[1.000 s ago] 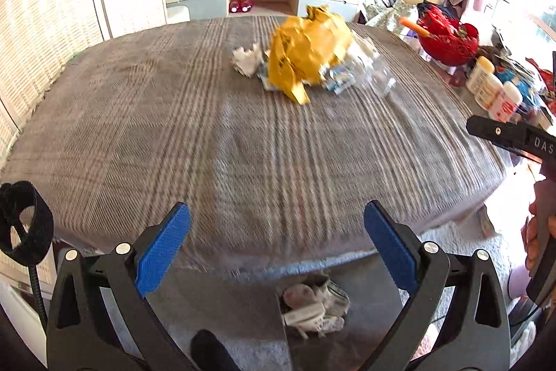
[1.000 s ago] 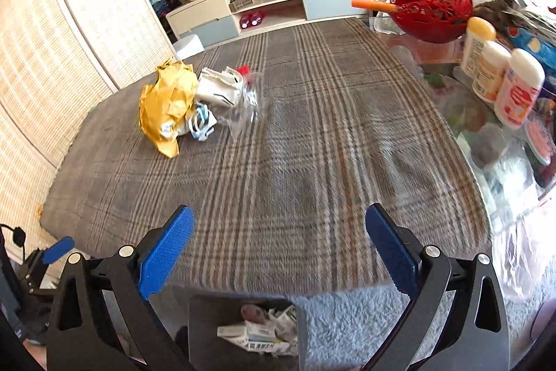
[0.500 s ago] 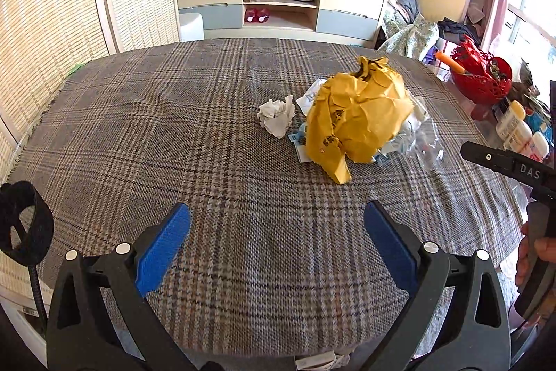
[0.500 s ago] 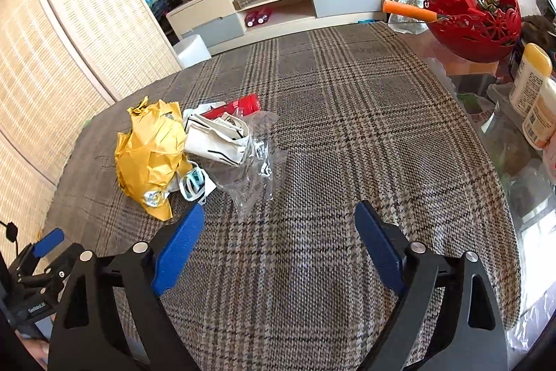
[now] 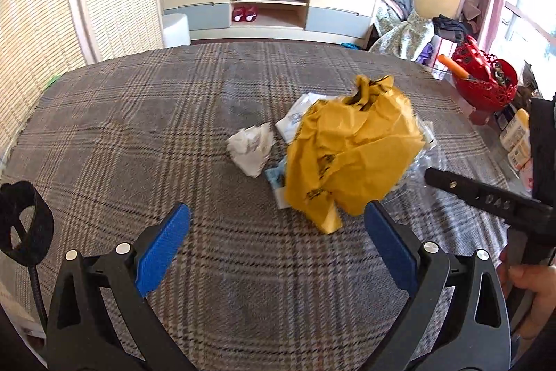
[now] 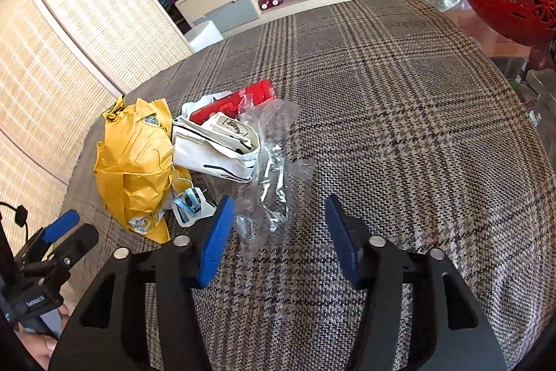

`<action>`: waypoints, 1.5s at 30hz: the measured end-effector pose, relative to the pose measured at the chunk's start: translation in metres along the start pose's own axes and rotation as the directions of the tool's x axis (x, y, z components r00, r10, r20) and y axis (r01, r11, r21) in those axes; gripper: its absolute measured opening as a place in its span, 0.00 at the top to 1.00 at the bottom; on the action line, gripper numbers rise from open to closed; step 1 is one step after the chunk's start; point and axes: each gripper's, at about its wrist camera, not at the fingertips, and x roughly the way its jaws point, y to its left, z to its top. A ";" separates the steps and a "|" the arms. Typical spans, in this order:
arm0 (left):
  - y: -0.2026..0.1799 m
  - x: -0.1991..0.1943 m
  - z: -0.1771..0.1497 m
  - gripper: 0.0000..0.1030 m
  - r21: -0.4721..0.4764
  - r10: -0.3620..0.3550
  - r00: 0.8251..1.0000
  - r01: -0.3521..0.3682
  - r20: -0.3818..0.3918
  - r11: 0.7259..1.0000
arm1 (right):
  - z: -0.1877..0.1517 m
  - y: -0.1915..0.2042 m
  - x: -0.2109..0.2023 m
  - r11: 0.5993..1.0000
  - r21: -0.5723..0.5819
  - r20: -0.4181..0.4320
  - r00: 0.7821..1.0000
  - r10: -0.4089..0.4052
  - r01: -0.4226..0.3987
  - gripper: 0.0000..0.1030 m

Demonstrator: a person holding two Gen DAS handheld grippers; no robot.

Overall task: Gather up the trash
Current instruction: 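Raise both tools back toward the yellow bag on the table, then grasp the yellow bag with the left gripper while the right gripper grasps the clear plastic bag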

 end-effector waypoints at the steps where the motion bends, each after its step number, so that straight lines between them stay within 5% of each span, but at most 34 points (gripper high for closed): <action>1: -0.004 0.001 0.003 0.08 0.009 -0.010 1.000 0.010 0.003 1.000 | 0.001 0.000 0.001 1.000 -0.002 -0.003 1.000 0.010 -0.010 0.69; 8: -0.033 0.007 0.014 0.08 0.075 -0.036 0.999 0.034 0.027 0.997 | 0.003 0.002 -0.013 0.998 -0.051 0.012 1.000 0.023 -0.022 0.86; 27: -0.065 0.063 0.032 0.08 0.152 -0.030 0.999 0.036 -0.041 0.988 | -0.032 -0.042 -0.066 0.997 -0.064 0.046 0.999 -0.027 0.030 0.87; 30: -0.065 0.068 0.029 0.18 0.150 -0.039 0.998 0.045 -0.046 0.988 | -0.035 -0.048 -0.068 0.998 -0.053 0.047 0.998 -0.030 0.033 0.87; 33: -0.065 0.058 0.028 0.24 0.142 -0.041 0.999 0.044 -0.027 0.989 | -0.039 -0.050 -0.069 0.999 -0.045 0.048 0.999 -0.024 0.026 0.87; 45: -0.061 -0.038 0.008 0.25 0.132 -0.020 0.998 0.013 0.053 0.991 | -0.066 -0.026 -0.121 0.999 -0.047 0.117 0.993 -0.011 0.017 0.88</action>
